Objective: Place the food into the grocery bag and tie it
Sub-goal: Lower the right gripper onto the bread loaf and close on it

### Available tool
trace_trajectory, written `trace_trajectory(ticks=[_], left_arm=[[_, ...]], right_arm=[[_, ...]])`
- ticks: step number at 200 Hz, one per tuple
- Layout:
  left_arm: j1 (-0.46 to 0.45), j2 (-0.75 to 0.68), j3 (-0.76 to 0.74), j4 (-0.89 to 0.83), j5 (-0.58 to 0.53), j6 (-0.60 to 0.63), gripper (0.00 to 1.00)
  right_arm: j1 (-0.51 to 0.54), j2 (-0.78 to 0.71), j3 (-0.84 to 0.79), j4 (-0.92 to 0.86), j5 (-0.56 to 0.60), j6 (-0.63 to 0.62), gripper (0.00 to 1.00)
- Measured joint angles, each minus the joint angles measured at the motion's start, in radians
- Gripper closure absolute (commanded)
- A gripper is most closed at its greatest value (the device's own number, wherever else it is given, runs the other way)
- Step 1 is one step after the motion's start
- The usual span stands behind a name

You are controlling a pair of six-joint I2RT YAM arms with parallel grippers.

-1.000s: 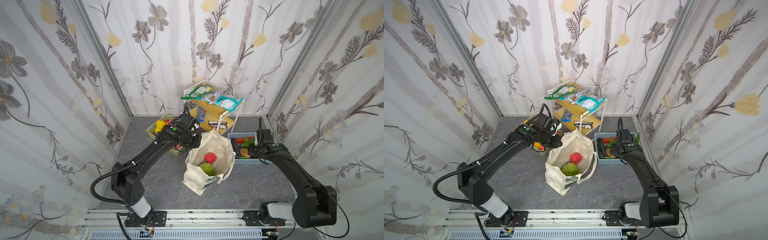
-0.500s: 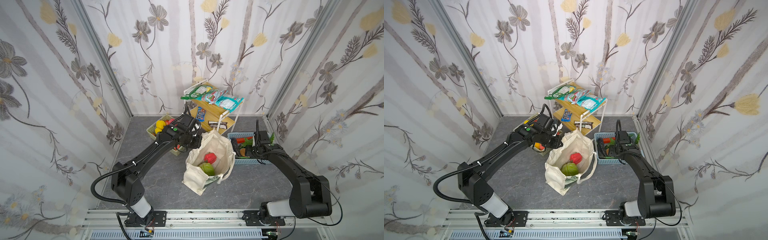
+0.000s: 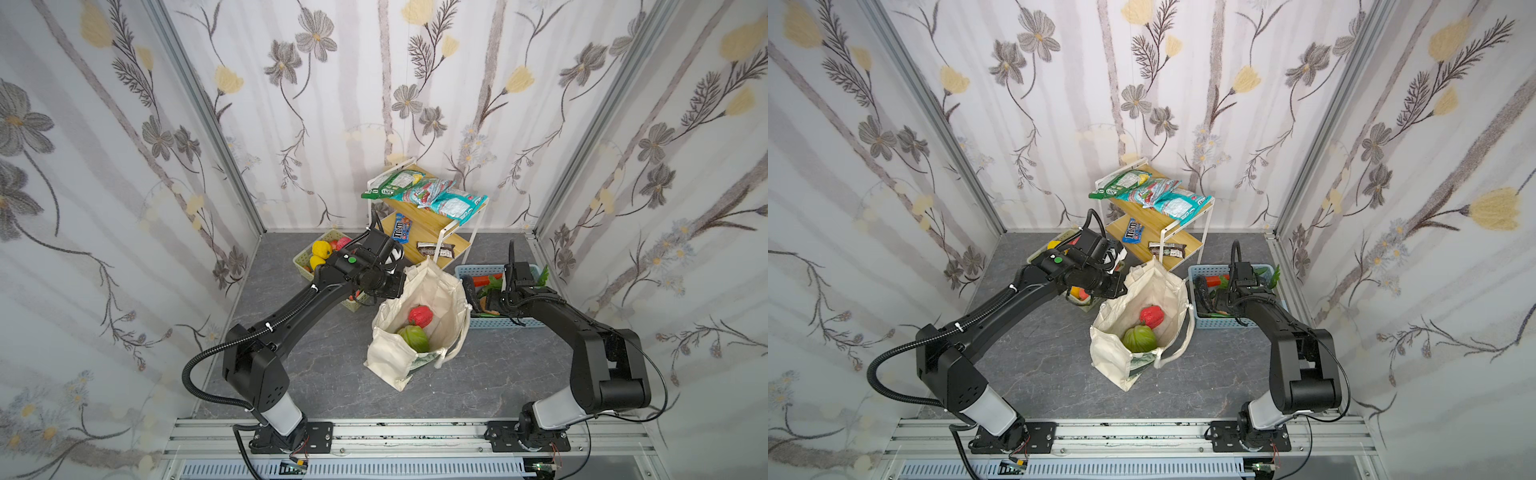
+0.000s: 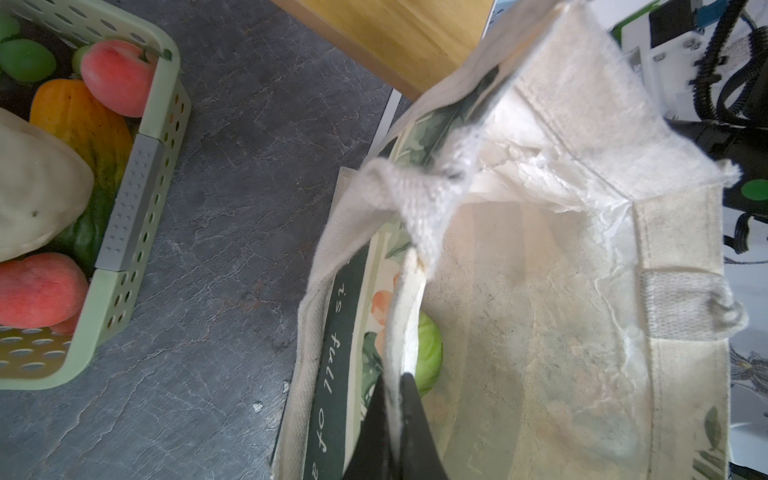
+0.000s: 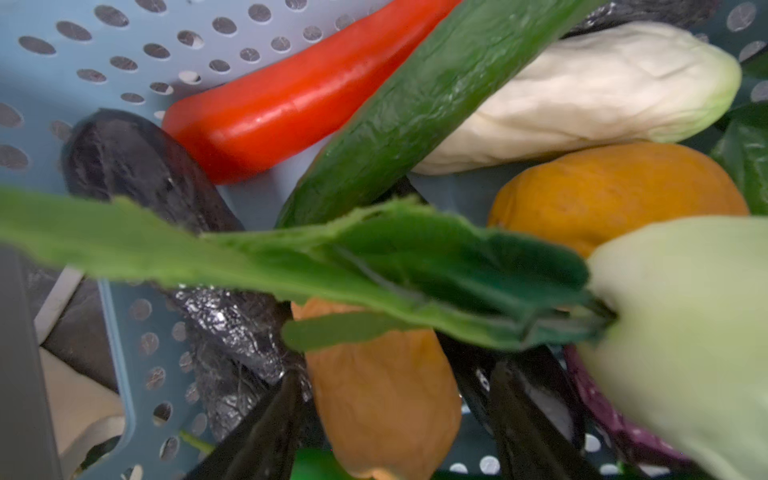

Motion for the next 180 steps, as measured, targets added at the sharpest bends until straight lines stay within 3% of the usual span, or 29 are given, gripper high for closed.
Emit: trace_trajectory(ticks=[93, 180], left_arm=[[-0.013, 0.005, 0.001, -0.002, -0.019, -0.019, 1.0], [-0.027, 0.019, 0.018, -0.016, -0.034, -0.024, 1.0]], right_arm=[[-0.001, 0.059, -0.023, 0.133, -0.071, -0.004, 0.31], [-0.001, 0.039, -0.037, 0.141, -0.078, -0.011, 0.47]])
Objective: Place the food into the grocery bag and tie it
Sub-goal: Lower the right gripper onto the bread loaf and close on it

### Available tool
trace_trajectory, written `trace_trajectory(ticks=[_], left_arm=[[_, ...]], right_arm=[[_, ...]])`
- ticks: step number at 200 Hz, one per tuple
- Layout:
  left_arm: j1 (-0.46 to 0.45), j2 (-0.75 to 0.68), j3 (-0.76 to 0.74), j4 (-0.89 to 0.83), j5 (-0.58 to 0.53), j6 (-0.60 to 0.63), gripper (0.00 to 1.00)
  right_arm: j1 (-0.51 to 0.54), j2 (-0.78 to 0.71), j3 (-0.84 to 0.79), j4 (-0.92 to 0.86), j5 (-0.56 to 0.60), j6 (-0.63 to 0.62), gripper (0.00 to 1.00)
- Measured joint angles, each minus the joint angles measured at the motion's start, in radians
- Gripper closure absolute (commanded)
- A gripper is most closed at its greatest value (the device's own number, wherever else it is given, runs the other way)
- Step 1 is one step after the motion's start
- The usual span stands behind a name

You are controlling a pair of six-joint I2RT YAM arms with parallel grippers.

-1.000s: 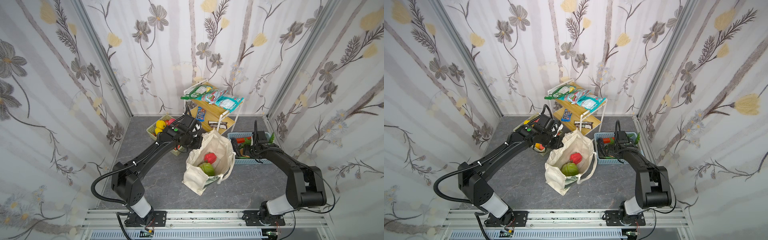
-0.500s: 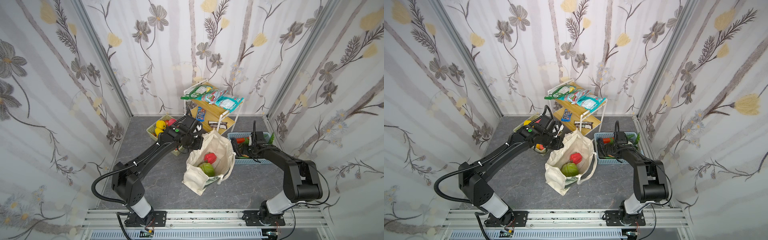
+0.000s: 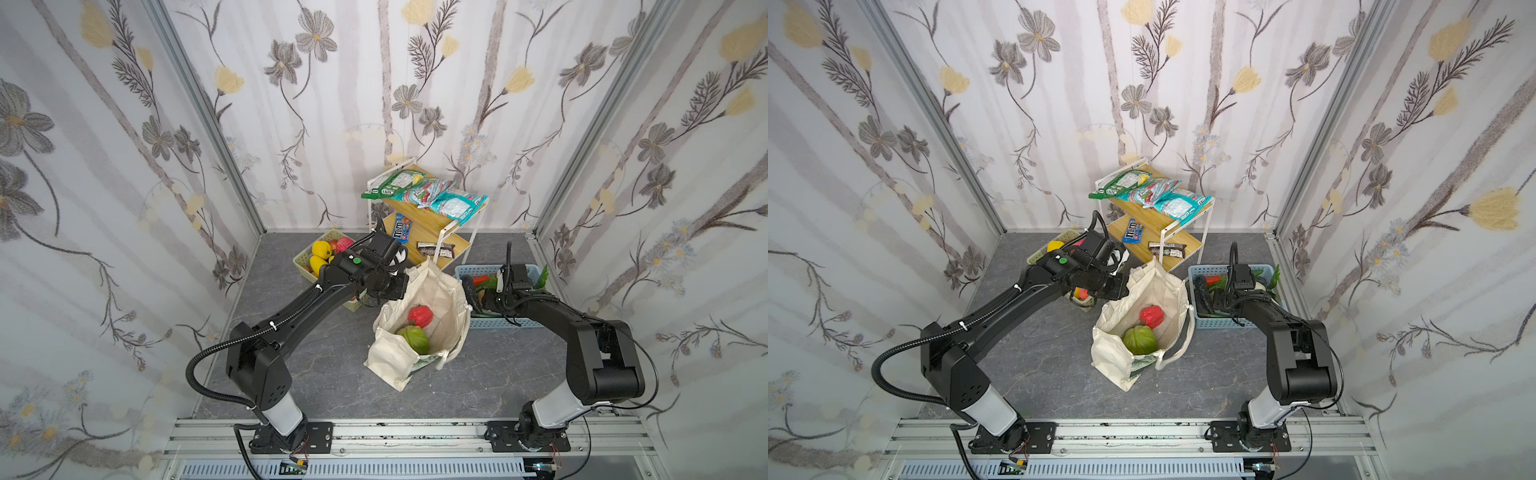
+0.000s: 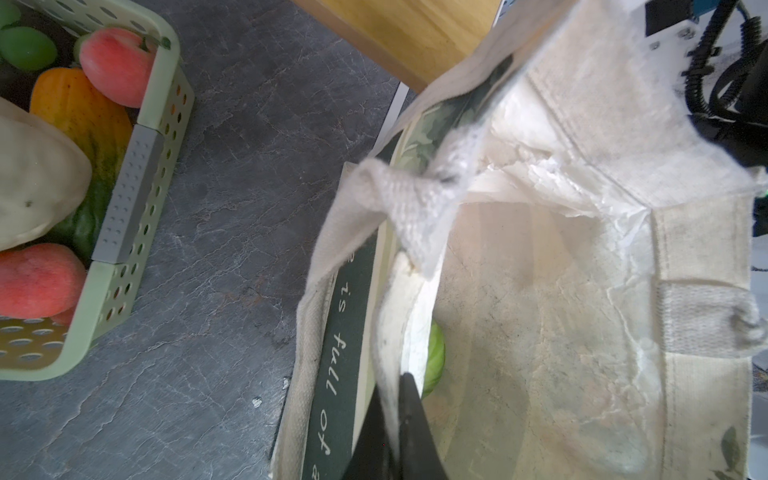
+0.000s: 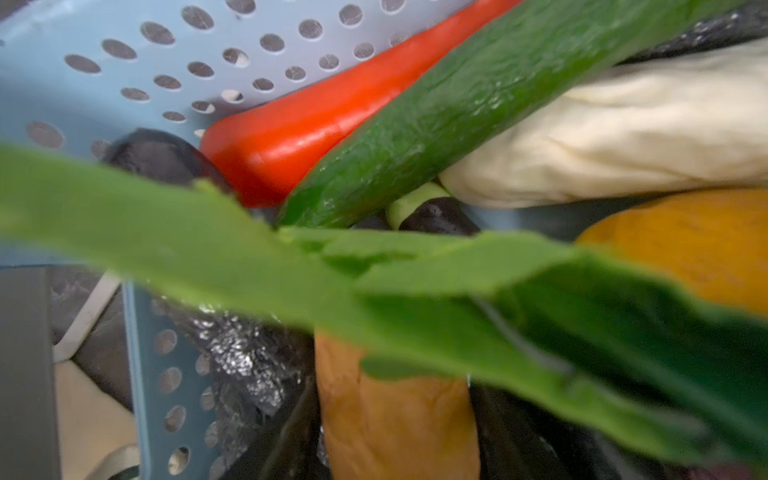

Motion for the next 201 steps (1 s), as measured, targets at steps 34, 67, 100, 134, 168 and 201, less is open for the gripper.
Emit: trace_trajectory(ticks=[34, 67, 100, 134, 168, 201], left_arm=[[-0.002, 0.0, -0.003, 0.002, 0.0, -0.003, 1.0], [-0.002, 0.0, -0.009, 0.008, 0.0, -0.004, 1.0], [-0.003, 0.0, -0.015, 0.01, -0.001, -0.006, 1.0], [-0.004, -0.001, -0.019, 0.014, -0.003, -0.007, 1.0], [-0.005, -0.001, -0.021, 0.016, -0.003, -0.011, 1.0], [-0.007, -0.001, -0.021, 0.016, -0.003, -0.011, 1.0]], right_arm=[[-0.001, -0.013, -0.01, 0.001, 0.0, 0.0, 0.53], [-0.001, -0.01, -0.011, 0.007, -0.004, 0.0, 0.6], [0.0, -0.004, -0.011, 0.021, -0.016, 0.0, 0.6], [0.0, -0.04, -0.004, 0.011, -0.026, 0.0, 0.6], [0.0, -0.086, 0.004, -0.015, -0.053, 0.0, 0.6], [0.0, -0.127, 0.003, -0.032, -0.058, 0.0, 0.6]])
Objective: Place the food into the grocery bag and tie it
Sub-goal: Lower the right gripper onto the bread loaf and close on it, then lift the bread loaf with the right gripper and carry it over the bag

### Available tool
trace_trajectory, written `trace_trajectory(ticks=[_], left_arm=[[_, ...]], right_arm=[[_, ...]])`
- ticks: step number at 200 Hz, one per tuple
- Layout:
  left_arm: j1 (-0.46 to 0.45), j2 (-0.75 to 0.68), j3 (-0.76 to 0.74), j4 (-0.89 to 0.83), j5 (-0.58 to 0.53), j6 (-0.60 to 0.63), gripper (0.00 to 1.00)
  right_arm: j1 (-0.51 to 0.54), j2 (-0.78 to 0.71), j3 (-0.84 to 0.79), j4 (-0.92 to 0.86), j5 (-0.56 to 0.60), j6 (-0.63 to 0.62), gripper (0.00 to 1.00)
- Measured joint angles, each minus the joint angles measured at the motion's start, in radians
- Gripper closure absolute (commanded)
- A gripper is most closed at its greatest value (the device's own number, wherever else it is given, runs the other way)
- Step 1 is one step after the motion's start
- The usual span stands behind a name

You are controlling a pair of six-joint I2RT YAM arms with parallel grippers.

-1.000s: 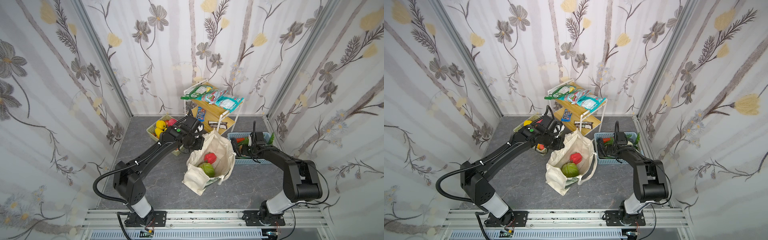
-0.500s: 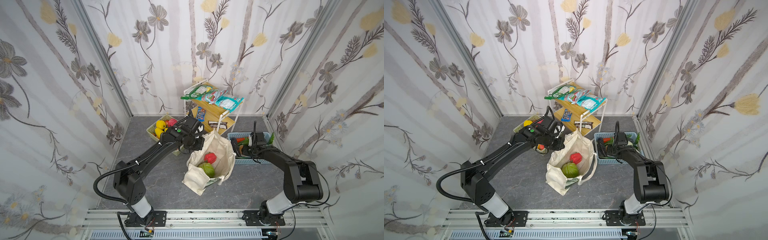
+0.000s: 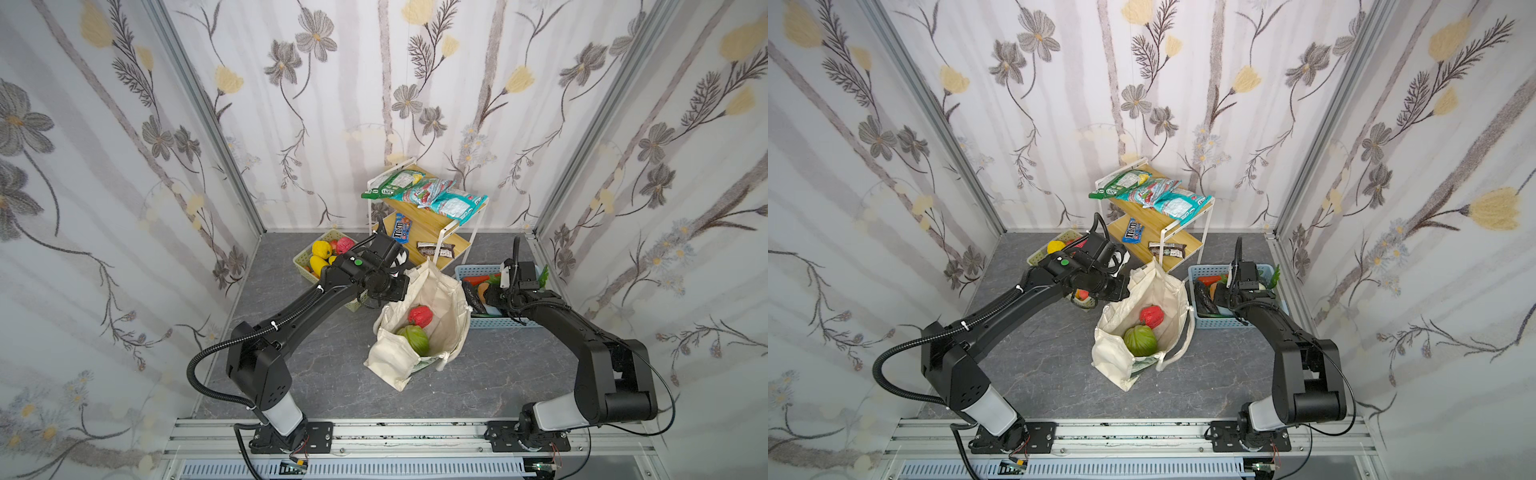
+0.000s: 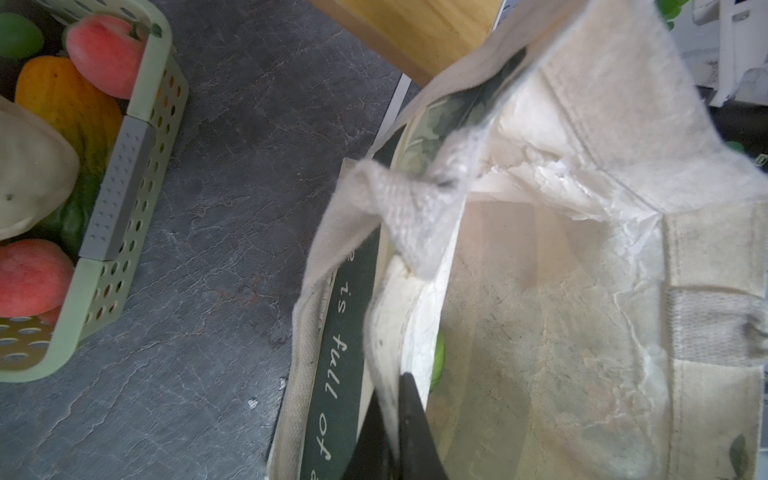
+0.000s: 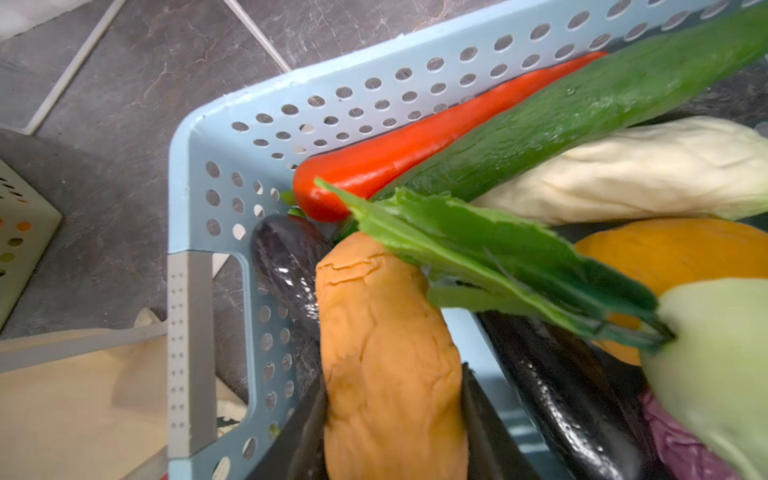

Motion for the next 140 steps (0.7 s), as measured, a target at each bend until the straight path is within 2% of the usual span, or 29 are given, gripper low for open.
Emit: trace_trajectory(ticks=[140], left_arm=[[0.0, -0.002, -0.019, 0.018, 0.0, -0.004, 1.0]], right_arm=[[-0.001, -0.182, 0.02, -0.087, -0.064, 0.009, 0.59]])
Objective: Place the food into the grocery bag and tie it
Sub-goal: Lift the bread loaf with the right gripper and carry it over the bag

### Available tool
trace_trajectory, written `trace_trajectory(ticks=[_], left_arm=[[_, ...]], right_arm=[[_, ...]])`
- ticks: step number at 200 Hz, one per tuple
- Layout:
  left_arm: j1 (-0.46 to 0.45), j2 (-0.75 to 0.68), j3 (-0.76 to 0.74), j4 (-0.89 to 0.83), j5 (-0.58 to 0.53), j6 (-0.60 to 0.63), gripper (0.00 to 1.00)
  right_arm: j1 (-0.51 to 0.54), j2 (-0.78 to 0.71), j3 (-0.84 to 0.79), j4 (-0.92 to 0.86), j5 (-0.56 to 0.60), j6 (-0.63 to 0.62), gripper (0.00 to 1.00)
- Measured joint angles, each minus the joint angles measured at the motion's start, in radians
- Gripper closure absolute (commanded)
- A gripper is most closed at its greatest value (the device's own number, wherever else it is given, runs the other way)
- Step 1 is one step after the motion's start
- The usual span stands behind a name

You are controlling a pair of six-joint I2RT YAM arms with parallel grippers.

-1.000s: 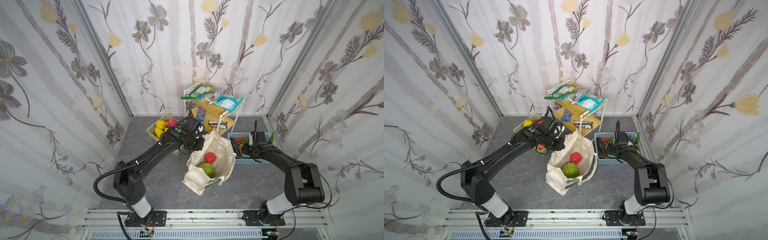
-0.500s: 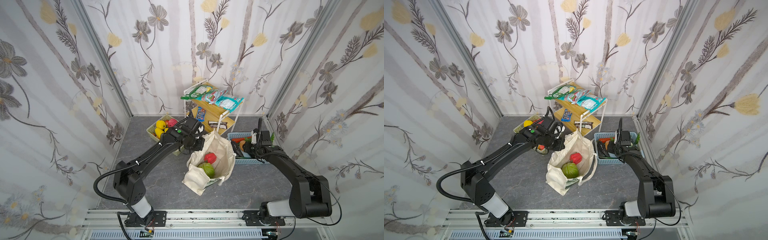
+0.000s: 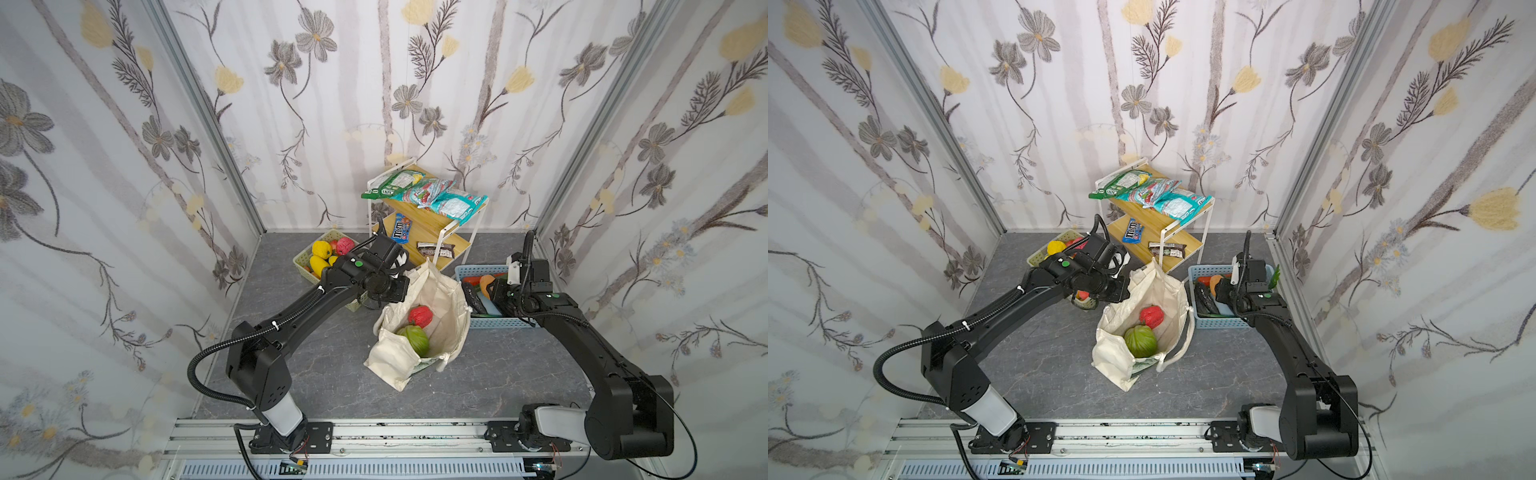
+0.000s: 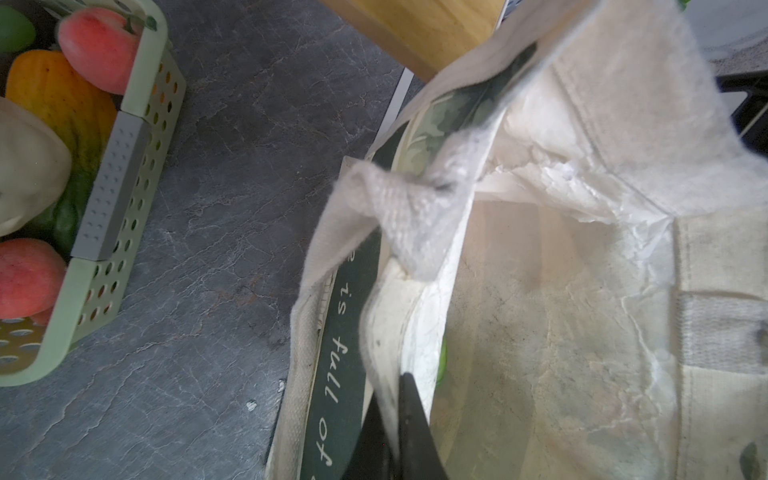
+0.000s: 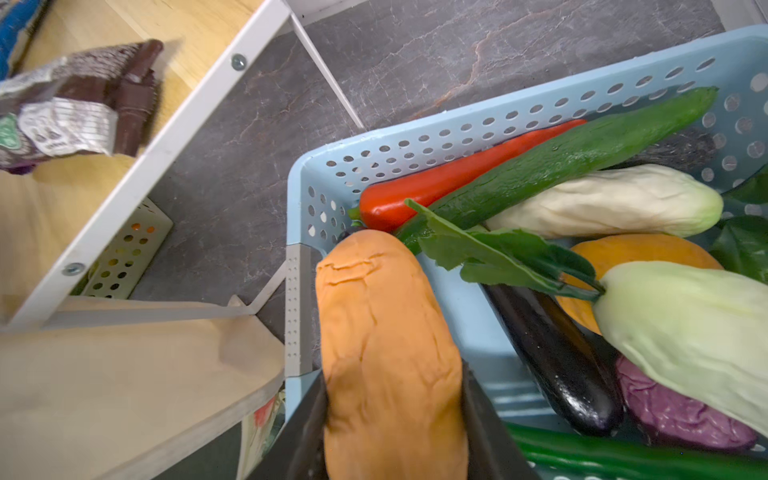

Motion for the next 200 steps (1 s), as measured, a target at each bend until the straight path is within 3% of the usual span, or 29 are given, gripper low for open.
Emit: trace_trajectory(ticks=[121, 200], left_arm=[[-0.003, 0.001, 0.002, 0.0, 0.0, -0.003, 1.0], [-0.005, 0.007, 0.023, -0.013, 0.0, -0.003, 1.0]], right_arm=[[0.001, -0.189, 0.005, -0.036, -0.145, 0.018, 0.58], [0.028, -0.29, 0.048, -0.032, -0.303, 0.058, 0.58]])
